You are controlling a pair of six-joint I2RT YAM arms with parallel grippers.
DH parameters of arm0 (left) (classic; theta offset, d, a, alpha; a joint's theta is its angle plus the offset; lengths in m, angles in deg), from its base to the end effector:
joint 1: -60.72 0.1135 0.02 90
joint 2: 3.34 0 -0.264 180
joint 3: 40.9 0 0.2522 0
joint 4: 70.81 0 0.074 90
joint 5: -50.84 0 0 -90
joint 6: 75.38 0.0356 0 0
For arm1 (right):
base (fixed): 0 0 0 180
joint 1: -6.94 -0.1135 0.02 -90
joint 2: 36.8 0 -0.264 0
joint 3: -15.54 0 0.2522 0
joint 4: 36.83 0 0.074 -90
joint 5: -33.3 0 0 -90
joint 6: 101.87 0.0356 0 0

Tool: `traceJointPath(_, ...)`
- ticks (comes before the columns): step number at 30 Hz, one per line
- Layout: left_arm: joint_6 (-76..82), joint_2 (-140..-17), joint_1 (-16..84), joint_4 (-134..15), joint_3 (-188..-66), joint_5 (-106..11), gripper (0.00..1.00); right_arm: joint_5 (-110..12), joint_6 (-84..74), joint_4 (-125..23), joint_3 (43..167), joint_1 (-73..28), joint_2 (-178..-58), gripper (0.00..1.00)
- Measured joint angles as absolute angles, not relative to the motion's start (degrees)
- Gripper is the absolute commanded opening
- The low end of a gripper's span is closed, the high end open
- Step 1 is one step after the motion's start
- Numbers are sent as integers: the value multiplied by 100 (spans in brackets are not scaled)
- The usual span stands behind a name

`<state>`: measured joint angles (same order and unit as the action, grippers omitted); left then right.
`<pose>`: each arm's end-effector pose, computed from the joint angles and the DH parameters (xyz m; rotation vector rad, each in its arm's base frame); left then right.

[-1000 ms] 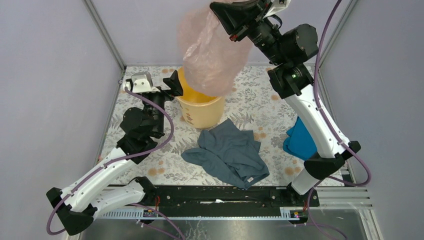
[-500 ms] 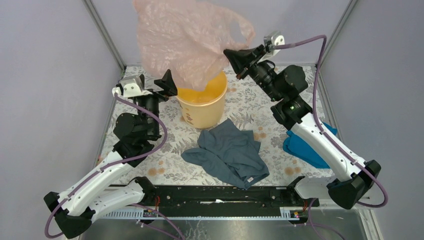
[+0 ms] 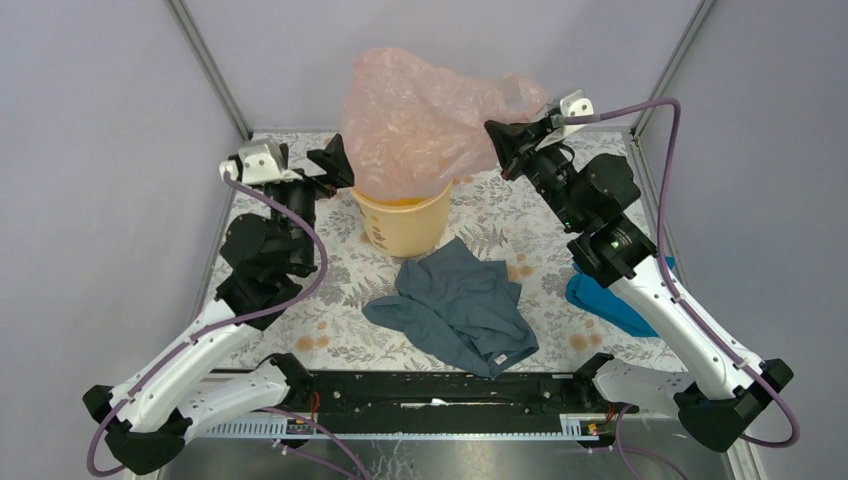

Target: Put the trash bags into the trash bin

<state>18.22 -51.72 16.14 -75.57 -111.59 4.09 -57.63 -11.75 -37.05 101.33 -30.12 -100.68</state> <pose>0.1360 -0.0998 0.4521 -0.1900 1.2209 -0.2081 0.1915 0.1439 0.4852 -0.3698 1.1528 0.5595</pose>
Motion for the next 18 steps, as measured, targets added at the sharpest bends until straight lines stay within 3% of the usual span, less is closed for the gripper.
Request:
traceJointPath(9, 624, -6645, 1907, -5247, -13832, -48, 99, -5516, -1522, -4114, 10081, -3012, -9980, 0)
traceJointPath(14, -71, -7952, 2978, -4089, -15631, -1434, 99, -4913, -1520, -4134, 10031, -3012, -9980, 0)
traceJointPath(18, -331, -8986, 3511, -3634, -16706, -2793, 91, -4489, -1492, -4134, 10026, -3012, -9985, 0)
